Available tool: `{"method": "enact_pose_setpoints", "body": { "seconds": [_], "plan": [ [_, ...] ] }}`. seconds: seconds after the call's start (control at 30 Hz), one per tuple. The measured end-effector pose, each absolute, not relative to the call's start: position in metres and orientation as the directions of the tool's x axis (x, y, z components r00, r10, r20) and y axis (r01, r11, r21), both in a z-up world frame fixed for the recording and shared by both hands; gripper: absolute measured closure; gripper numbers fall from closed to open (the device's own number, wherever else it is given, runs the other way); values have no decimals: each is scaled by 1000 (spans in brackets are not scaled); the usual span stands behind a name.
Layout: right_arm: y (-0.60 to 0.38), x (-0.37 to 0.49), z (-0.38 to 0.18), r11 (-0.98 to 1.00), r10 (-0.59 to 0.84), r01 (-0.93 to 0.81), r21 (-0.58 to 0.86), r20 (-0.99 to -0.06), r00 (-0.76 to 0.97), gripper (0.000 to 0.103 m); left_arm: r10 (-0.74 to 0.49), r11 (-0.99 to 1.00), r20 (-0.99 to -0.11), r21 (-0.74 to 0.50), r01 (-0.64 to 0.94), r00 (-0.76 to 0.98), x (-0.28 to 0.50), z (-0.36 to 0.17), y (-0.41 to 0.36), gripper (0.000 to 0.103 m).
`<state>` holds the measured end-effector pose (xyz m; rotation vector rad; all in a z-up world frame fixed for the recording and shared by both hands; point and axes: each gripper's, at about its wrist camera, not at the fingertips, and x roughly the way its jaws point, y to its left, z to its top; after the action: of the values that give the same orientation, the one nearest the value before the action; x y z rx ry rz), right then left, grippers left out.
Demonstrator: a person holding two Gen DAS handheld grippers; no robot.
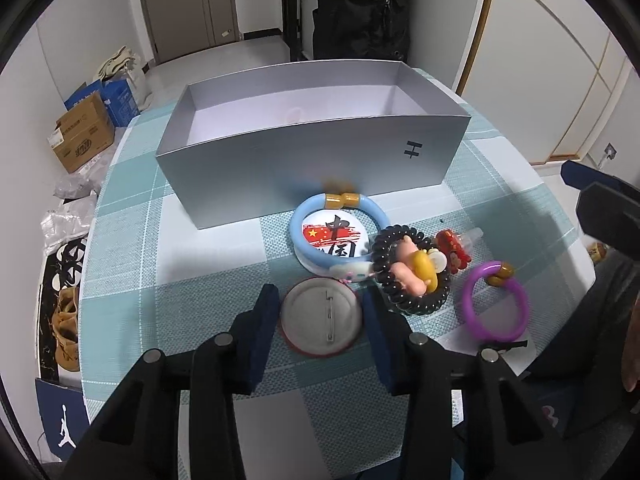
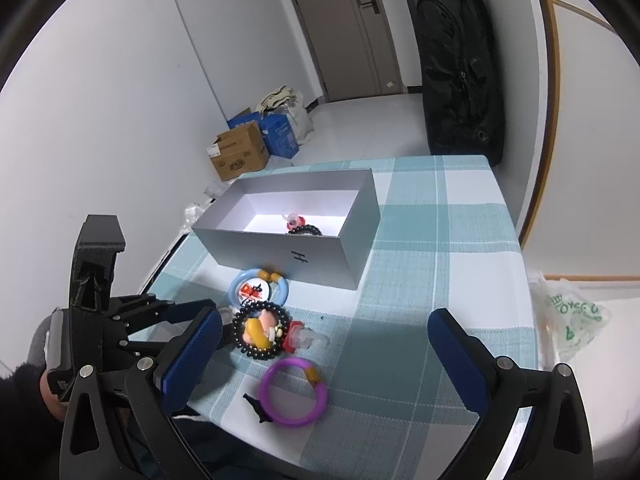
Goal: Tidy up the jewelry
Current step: 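Move the left gripper to the white round badge, then grasp the white round badge with the left gripper while the right gripper grasps the purple ring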
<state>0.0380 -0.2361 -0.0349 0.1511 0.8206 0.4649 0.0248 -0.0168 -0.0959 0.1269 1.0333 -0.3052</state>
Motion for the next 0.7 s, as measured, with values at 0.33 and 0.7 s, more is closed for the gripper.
{"method": "enact_pose_setpoints", "body": {
  "seconds": [0.33, 0.7],
  "plan": [
    [-238, 37, -39, 899, 437, -309, 311, -690, 577, 0, -247, 945, -866, -116, 307, 435, 32, -93, -11, 66],
    [-230, 28, -47, 907, 414, -316, 279, -736, 537, 1, -360, 924, -822, -248, 291, 441, 32, -73, 1, 66]
  ]
}}
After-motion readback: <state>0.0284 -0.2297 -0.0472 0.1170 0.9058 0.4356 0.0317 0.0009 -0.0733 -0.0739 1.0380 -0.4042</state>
